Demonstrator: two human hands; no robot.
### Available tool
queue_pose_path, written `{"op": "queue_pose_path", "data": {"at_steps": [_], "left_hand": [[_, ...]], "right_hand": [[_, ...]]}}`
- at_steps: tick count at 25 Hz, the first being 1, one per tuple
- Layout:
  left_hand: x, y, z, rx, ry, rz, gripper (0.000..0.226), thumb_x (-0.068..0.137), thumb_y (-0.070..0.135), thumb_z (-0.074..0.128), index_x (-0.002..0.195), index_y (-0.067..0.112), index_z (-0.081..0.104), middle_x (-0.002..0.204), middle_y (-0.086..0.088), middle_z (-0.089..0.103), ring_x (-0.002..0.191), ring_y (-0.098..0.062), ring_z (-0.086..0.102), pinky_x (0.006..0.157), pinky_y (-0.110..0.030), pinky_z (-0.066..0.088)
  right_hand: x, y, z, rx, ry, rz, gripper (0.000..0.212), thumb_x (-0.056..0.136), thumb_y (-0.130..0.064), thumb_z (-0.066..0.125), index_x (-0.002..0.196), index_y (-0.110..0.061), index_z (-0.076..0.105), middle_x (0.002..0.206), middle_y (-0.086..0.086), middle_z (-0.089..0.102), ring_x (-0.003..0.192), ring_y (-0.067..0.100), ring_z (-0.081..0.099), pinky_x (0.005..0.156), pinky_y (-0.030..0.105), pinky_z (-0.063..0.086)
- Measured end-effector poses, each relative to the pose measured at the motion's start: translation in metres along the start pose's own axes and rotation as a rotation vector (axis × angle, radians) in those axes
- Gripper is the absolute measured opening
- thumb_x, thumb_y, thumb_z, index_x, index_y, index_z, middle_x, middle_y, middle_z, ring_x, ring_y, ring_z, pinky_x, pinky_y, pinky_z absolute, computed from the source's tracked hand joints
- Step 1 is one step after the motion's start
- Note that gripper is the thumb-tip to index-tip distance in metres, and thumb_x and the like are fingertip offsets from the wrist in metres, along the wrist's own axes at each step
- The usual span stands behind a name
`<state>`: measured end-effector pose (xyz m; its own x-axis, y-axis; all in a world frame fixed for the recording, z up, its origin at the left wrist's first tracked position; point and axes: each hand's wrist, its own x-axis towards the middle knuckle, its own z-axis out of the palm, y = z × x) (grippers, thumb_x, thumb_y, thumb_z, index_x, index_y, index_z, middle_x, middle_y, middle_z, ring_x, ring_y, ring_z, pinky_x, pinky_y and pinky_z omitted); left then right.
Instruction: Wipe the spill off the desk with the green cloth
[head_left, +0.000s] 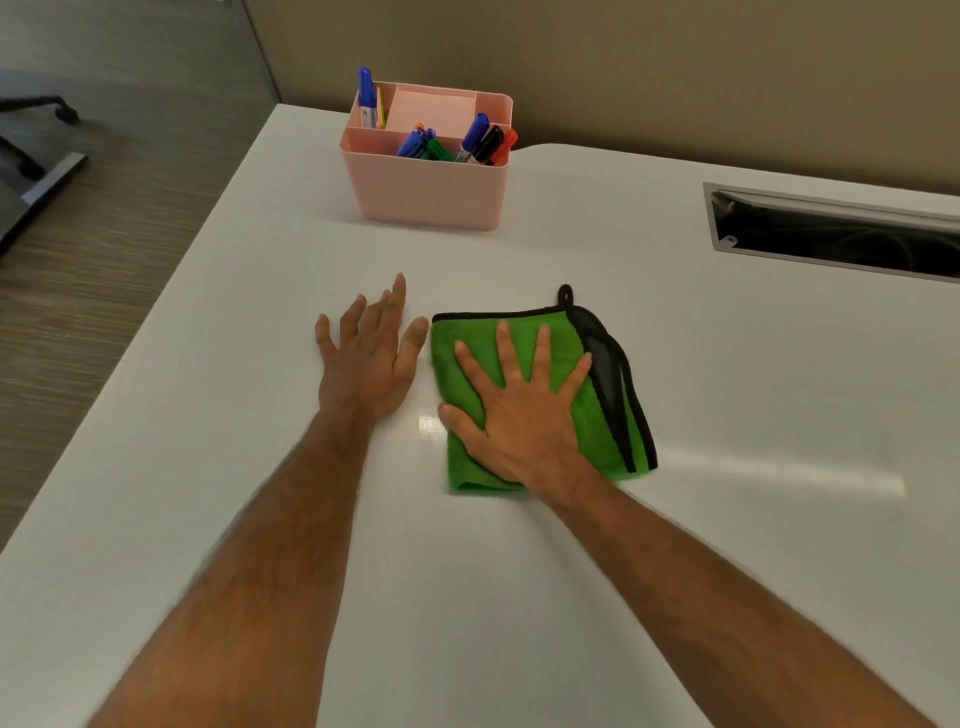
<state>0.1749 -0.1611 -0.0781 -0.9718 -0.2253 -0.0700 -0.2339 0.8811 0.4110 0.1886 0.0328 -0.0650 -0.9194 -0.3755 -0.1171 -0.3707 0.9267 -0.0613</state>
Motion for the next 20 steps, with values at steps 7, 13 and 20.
{"op": "queue_pose_path", "data": {"at_steps": [7,13,20], "left_hand": [[0.004,-0.001,-0.005,-0.155,-0.006,-0.025,0.075,0.090,0.071,-0.004,0.158,0.040,-0.006,0.166,0.003,0.027,0.156,-0.018,0.009,0.123,-0.050,-0.010],[0.000,0.001,-0.002,-0.017,-0.007,-0.013,0.070,0.097,0.065,0.006,0.159,0.034,-0.006,0.166,-0.005,0.025,0.156,-0.021,0.009,0.123,-0.053,-0.008],[-0.003,0.005,0.000,0.050,0.020,0.020,0.073,0.097,0.067,0.014,0.160,0.032,-0.002,0.164,-0.010,0.030,0.155,-0.028,0.013,0.123,-0.056,-0.003]], "right_hand": [[-0.061,-0.035,0.001,0.005,0.014,-0.280,0.070,0.089,-0.076,0.020,0.152,-0.048,0.011,0.167,0.007,0.003,0.147,0.049,-0.011,0.102,0.080,-0.010],[-0.127,-0.004,0.002,0.013,-0.036,-0.373,0.069,0.090,-0.075,0.027,0.152,-0.048,0.014,0.167,0.004,0.004,0.148,0.047,-0.014,0.103,0.080,-0.014],[-0.172,0.069,0.001,-0.034,-0.085,-0.218,0.070,0.088,-0.078,0.027,0.151,-0.054,0.006,0.167,0.000,0.004,0.149,0.045,-0.010,0.105,0.081,-0.001]]}}
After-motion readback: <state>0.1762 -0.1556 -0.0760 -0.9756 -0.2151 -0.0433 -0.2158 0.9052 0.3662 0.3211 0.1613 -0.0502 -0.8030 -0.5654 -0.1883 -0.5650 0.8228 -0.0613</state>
